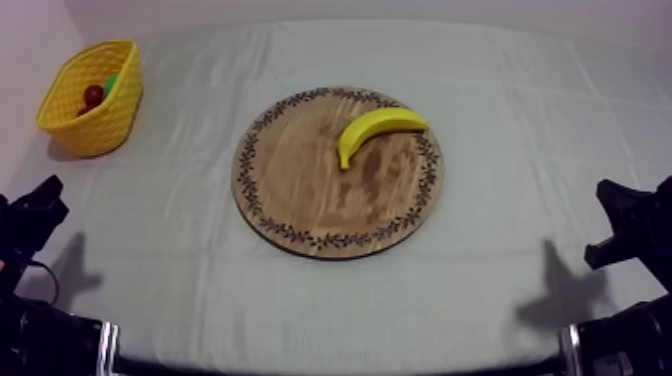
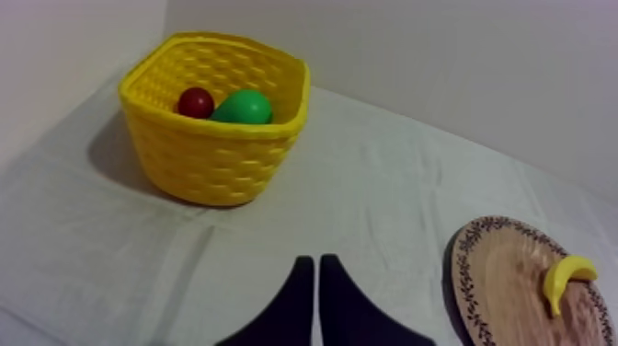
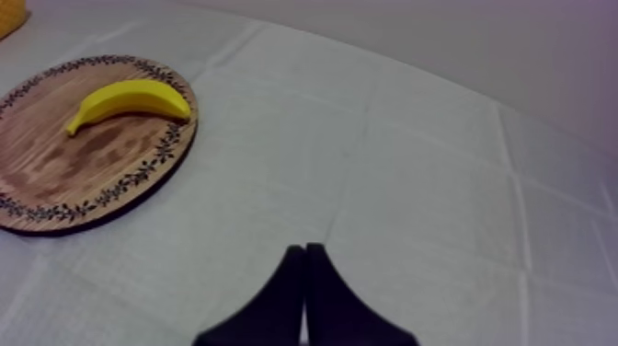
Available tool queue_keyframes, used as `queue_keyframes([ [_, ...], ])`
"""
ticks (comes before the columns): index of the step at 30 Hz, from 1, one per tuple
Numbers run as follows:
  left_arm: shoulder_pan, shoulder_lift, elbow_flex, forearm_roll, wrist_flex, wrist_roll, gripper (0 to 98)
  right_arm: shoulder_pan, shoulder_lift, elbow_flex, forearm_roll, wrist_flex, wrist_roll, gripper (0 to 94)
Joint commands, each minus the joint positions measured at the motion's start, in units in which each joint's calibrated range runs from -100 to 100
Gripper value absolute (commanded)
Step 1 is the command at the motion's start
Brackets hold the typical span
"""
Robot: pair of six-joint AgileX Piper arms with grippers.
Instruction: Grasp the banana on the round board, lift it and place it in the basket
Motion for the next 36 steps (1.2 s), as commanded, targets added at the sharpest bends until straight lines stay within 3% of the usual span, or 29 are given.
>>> queue_keyframes([
  [1, 0.01, 0.0, -0.03, 0.01, -0.01, 0.0, 0.1, -0.01, 0.0, -0.02, 0.01, 0.02, 0.0, 0.2],
  [11, 0.01, 0.0, -0.03, 0.01, -0.01, 0.0, 0.1, -0.01, 0.0, -0.02, 0.01, 0.02, 0.0, 0.2],
  [17, 0.01, 0.0, -0.03, 0.01, -0.01, 2.58, 0.1, -0.01, 0.0, -0.02, 0.01, 0.02, 0.0, 0.2],
  [24, 0.01, 0.0, -0.03, 0.01, -0.01, 0.38, 0.1, -0.01, 0.0, -0.02, 0.01, 0.02, 0.0, 0.2],
  [30, -0.37, 1.77, -0.25, 0.13, -0.98, 0.72, 0.0, -0.01, 0.0, -0.02, 0.01, 0.02, 0.0, 0.2],
  [36, 0.52, 11.49, -8.02, 2.16, 0.06, -2.77, 0.0, 0.06, 0.0, -0.02, 0.01, 0.02, 0.0, 0.2],
])
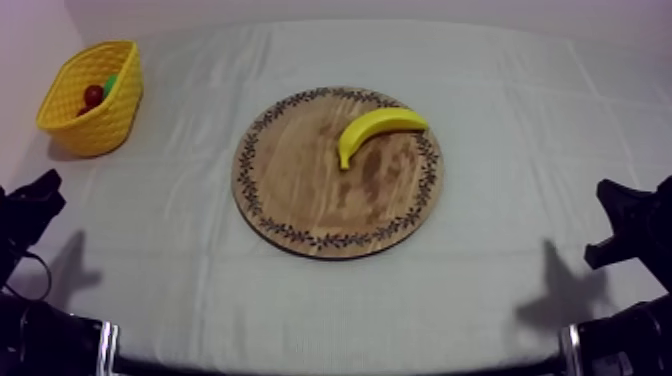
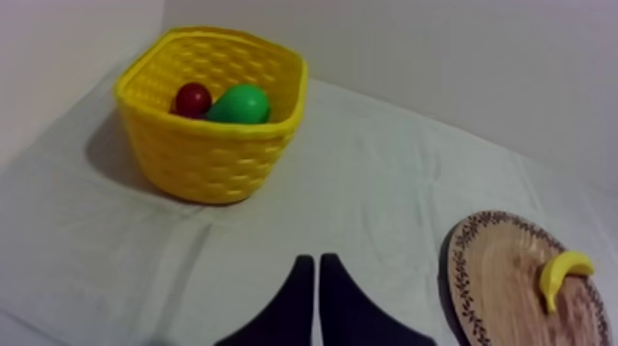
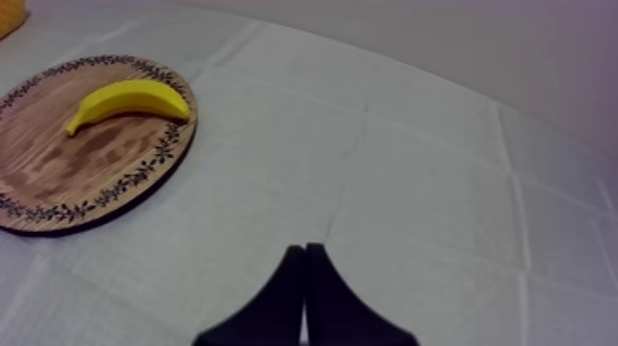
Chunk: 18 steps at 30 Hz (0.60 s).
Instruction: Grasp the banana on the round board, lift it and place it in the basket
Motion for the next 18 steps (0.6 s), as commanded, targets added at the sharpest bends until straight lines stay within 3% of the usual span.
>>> queue_keyframes([
  [1, 0.53, 6.2, -5.74, 0.32, 1.05, -1.78, 0.0, 0.0, 0.0, -0.02, 0.01, 0.02, 0.0, 0.2],
  [18, 9.01, 48.54, -58.35, 0.95, 25.38, -10.64, 0.0, 0.0, 0.0, -0.02, 0.01, 0.02, 0.0, 0.2],
])
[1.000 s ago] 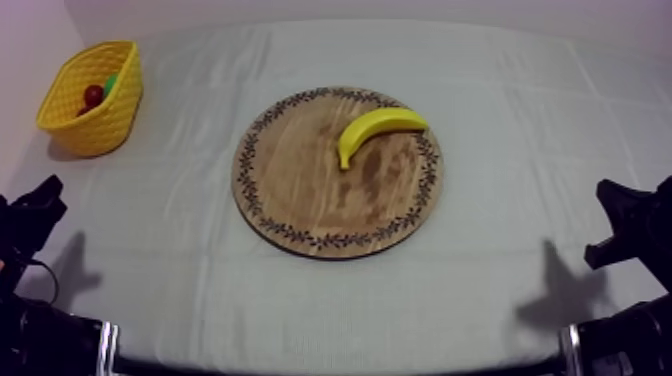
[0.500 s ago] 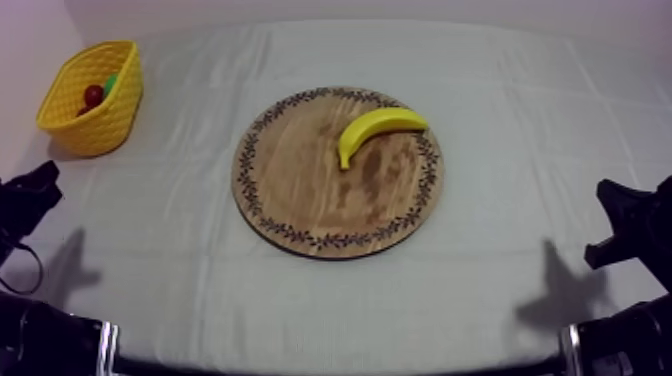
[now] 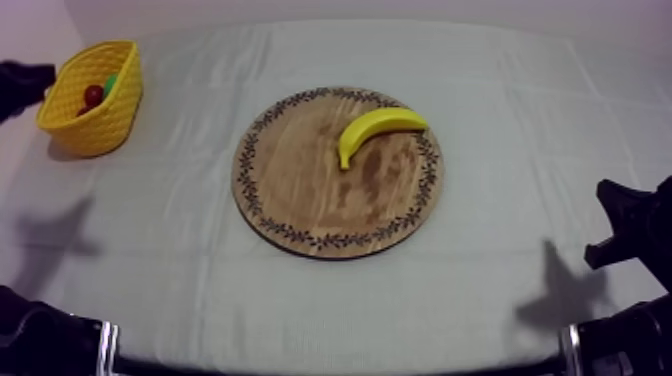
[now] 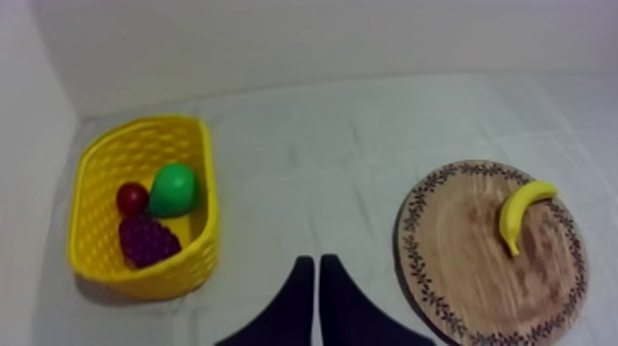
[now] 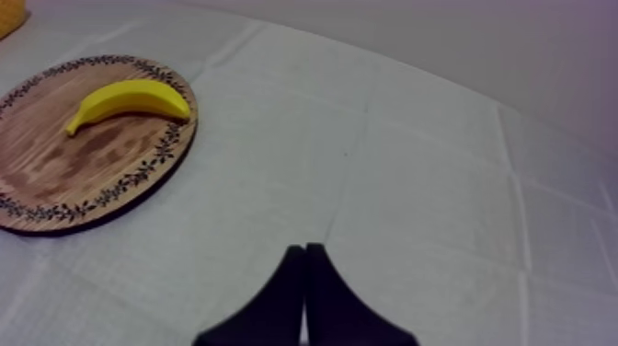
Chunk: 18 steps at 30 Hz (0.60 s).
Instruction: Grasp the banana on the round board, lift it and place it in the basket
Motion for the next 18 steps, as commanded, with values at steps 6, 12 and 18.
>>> queue_keyframes([
  [6, 5.6, 23.05, -29.32, -0.12, 10.93, -3.63, 0.0, 0.02, 0.0, -0.02, 0.01, 0.02, 0.0, 0.2],
  [12, 10.77, 35.03, -41.8, -0.46, 17.03, -5.17, 0.5, 0.02, 0.0, -0.02, 0.01, 0.02, 0.0, 0.2],
  [18, 16.65, 45.24, -49.02, -1.16, 20.32, -4.76, 0.8, 0.02, 0.0, -0.02, 0.01, 0.02, 0.0, 0.2],
])
